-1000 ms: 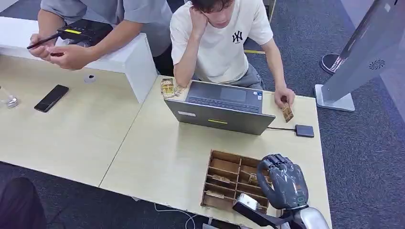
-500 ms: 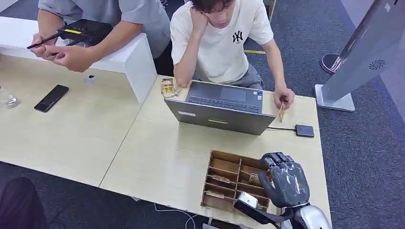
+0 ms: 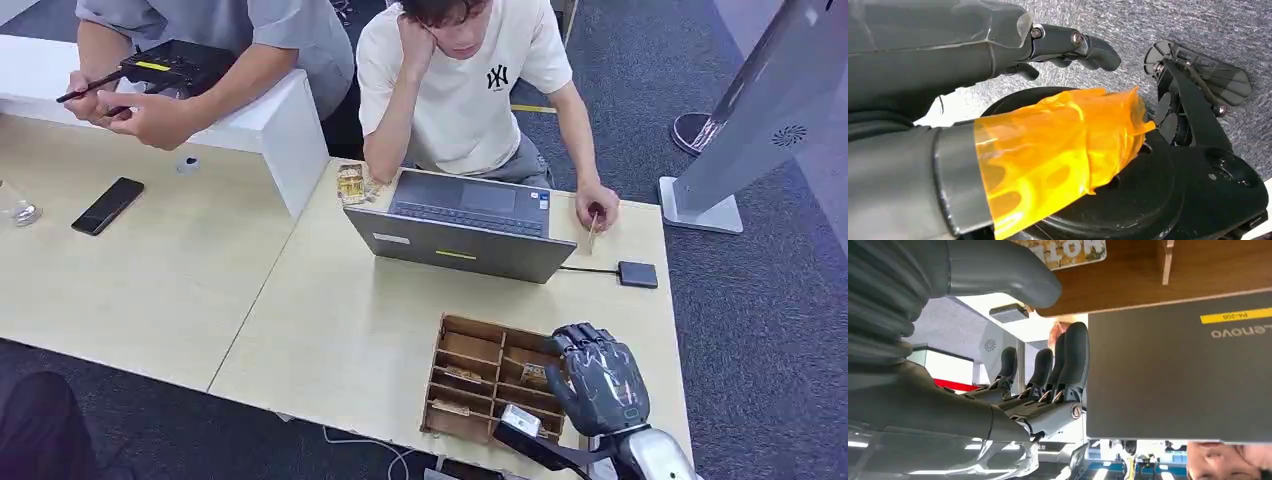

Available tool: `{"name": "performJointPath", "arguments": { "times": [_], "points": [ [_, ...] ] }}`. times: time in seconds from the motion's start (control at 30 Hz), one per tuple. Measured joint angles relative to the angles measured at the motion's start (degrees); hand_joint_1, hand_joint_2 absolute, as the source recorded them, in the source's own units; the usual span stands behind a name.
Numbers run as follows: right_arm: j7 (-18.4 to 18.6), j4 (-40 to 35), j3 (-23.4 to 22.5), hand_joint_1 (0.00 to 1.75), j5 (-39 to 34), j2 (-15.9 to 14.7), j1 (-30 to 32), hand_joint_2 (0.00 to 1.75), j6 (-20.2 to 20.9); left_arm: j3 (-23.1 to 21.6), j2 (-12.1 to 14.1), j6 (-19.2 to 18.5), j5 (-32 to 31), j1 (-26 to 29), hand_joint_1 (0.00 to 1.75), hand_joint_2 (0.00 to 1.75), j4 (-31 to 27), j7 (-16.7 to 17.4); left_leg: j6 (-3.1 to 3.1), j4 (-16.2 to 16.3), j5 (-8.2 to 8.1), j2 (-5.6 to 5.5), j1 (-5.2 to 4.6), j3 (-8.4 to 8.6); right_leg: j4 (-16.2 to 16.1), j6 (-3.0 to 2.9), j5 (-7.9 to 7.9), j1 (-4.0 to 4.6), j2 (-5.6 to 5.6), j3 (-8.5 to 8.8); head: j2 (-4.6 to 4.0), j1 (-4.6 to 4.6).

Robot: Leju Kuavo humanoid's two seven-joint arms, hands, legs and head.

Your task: Pass the card to the sensor for recognition and then transmit it.

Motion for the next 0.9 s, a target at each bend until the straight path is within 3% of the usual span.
{"name": "performJointPath", "arguments": {
  "times": [0.27,0.43,0.63,0.73,0.9],
  "points": [
    [0.74,0.0,0.76,0.86,-0.46,-0.81,-0.8,1.75,2.45,0.0,0.0,-0.04,0.2,0.0,0.0,0.0,0.0,0.11,0.0,0.0,0.0,0.0,0.0,0.0,0.0,0.0,0.0,0.0,0.0,0.0,0.0,0.0],
    [0.74,0.0,1.16,1.03,-1.31,-1.12,-1.32,1.75,3.57,0.0,0.0,-0.04,0.44,0.0,0.0,0.0,0.0,0.13,0.0,0.0,0.0,0.0,0.0,0.0,0.0,0.01,0.01,0.0,0.01,0.0,0.0,0.0],
    [0.77,0.0,1.49,0.99,-1.71,-1.2,-1.65,1.75,3.91,0.0,0.0,-0.04,0.59,0.0,0.0,0.0,0.0,0.13,0.0,0.0,0.0,0.0,0.0,0.0,0.0,0.01,0.01,0.0,0.0,0.0,0.0,0.0],
    [0.77,0.0,1.62,1.06,-1.92,-1.25,-1.8,1.75,4.16,0.0,0.0,-0.04,0.63,0.0,0.0,0.0,0.0,0.13,0.0,0.0,0.0,0.0,0.0,0.0,0.0,0.01,0.01,0.0,0.0,0.0,0.0,0.0],
    [0.92,0.17,2.38,0.94,-2.8,-1.62,-2.56,1.75,5.53,0.0,0.0,-0.07,0.98,0.0,0.0,0.0,0.0,0.2,0.0,0.0,0.0,0.0,0.0,0.0,0.0,0.01,0.01,0.0,0.0,0.0,0.0,0.0]
  ]
}}
